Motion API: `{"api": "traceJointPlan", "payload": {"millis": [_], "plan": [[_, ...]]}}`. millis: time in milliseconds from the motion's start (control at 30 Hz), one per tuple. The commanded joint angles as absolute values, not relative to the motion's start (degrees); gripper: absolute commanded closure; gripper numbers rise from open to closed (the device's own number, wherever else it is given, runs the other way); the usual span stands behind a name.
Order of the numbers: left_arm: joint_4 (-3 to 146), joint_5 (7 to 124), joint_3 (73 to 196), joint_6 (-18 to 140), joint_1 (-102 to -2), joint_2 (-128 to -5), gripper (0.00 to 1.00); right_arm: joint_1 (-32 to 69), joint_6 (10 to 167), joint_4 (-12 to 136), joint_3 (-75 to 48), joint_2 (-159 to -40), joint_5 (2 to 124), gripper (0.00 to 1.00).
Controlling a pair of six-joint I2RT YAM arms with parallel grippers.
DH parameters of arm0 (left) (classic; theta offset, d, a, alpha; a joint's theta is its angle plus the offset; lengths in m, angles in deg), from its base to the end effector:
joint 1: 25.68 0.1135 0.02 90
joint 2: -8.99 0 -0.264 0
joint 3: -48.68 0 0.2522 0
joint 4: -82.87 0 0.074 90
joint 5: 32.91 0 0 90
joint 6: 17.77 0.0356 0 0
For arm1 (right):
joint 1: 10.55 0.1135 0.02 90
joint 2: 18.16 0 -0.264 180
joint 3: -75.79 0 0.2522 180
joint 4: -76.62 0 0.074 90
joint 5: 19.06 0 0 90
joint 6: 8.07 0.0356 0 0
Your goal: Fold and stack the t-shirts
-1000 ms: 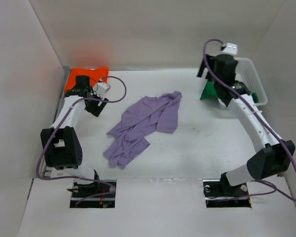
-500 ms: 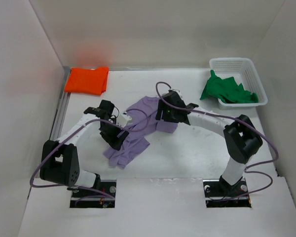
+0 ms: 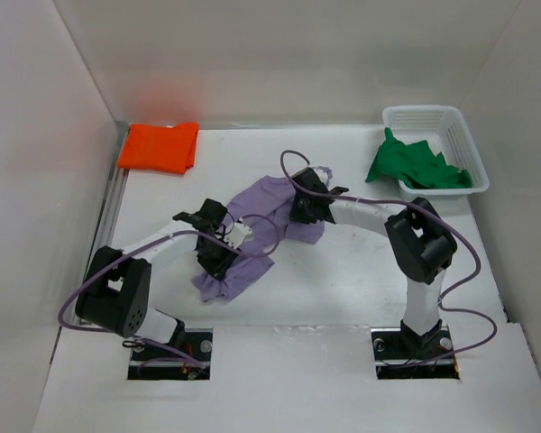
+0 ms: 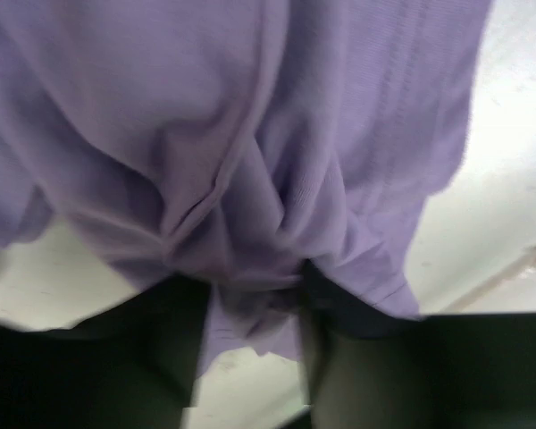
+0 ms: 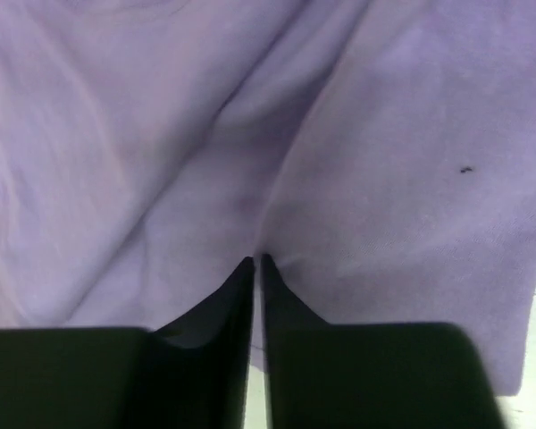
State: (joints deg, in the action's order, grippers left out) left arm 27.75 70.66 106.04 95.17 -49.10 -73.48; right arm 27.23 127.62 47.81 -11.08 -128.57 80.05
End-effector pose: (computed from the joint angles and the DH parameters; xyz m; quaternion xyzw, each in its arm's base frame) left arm 0.2098 -0.1000 0.1612 0.3987 0.9056 -0.1181 0.0841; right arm 0.3275 0.2467 0.1738 0.0906 0.9395 0.1580 0.2901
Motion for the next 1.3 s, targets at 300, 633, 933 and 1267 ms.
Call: {"api": "traceJointPlan", "payload": {"millis": [300, 633, 933, 1267], "plan": [[34.4, 67.8, 116.7, 95.8, -36.5, -74.2, 0.98, 20.2, 128.2, 50.6, -4.7, -117.0, 81.0, 1.00], [34.8, 65.2, 132.7, 104.2, -36.7, -78.5, 0.93, 12.4, 121.7, 47.4, -4.9, -107.5, 79.0, 1.00], [25.6, 65.9, 119.4, 107.2, -40.2, -71.8, 0.89, 24.6, 123.1, 44.8, -14.5, -121.6, 78.6, 0.48], [25.2, 67.6, 114.5, 104.2, -41.1, -68.3, 0.85, 22.6, 128.5, 43.6, -17.9, -130.7, 81.5, 0.46]]}}
